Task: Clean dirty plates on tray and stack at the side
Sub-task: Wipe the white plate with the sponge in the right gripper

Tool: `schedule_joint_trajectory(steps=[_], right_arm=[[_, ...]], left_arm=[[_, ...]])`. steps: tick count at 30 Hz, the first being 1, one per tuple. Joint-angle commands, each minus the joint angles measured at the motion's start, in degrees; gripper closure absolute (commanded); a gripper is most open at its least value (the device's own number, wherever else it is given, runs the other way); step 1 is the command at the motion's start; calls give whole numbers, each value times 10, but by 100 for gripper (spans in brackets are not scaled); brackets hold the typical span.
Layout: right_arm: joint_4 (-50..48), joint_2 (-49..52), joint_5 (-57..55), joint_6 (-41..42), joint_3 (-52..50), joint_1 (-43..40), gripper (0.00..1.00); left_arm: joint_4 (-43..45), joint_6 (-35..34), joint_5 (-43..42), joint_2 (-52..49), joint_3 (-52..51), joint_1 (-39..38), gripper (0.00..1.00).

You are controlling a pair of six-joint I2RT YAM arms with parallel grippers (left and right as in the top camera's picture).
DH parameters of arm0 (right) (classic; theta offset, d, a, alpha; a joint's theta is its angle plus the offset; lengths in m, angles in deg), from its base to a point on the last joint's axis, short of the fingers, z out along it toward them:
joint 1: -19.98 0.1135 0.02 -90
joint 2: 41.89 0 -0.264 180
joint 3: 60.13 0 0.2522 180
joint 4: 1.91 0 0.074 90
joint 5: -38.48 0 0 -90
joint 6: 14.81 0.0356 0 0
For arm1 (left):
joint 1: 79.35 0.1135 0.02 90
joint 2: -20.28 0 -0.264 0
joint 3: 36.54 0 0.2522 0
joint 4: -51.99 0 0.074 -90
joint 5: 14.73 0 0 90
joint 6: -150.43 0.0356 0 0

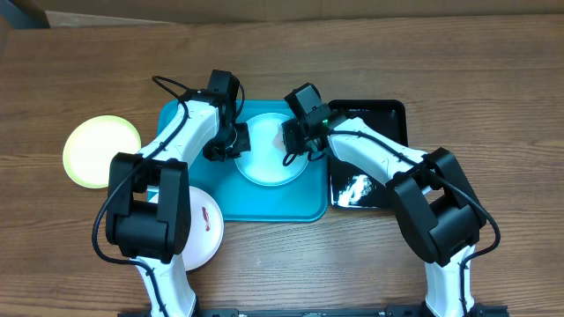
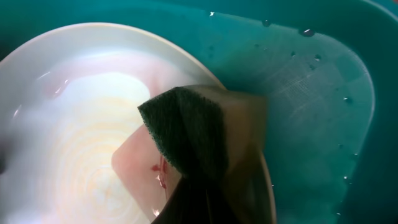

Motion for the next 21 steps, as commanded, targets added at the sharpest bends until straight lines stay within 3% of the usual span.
schedule_joint_trajectory(steps=[1,11,21], right_arm=[[9,45,88,7,-14,15,96],[10,45,105,9,-14,45,96],[66,29,238,12,68,7,96]], left_arm=[[1,7,8,-8,9,-1,96],[3,9,8,-8,9,-1,96],[3,9,8,-8,9,-1,96]])
